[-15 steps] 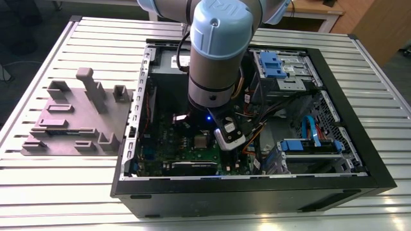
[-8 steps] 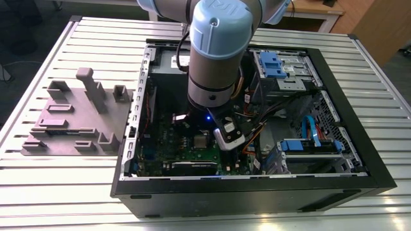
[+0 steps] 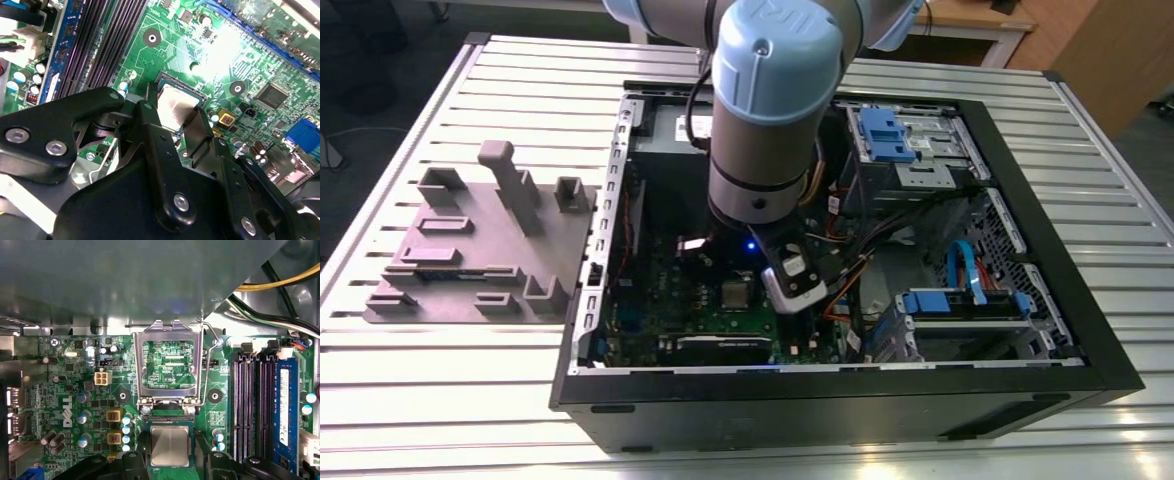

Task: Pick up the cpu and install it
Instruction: 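Place the cpu into insertion slot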

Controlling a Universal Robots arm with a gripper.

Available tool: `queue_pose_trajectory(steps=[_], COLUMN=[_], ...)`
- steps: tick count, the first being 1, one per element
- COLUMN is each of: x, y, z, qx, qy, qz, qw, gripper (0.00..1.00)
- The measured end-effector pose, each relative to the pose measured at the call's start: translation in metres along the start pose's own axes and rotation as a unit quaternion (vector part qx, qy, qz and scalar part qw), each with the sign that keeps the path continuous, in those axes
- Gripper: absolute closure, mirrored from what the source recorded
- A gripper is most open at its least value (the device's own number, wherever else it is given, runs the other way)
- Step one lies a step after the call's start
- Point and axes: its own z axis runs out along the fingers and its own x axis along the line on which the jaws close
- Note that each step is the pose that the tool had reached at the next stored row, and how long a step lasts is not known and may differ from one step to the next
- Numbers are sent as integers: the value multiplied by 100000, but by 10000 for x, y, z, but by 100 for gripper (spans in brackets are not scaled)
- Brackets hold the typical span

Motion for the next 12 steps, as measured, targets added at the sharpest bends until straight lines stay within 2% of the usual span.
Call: queue_pose_trajectory(steps=[12], x=[0], y=[0], z=[5], qx=[-4], qy=[11], qz=[620], qw=[99998], gripper=[55])
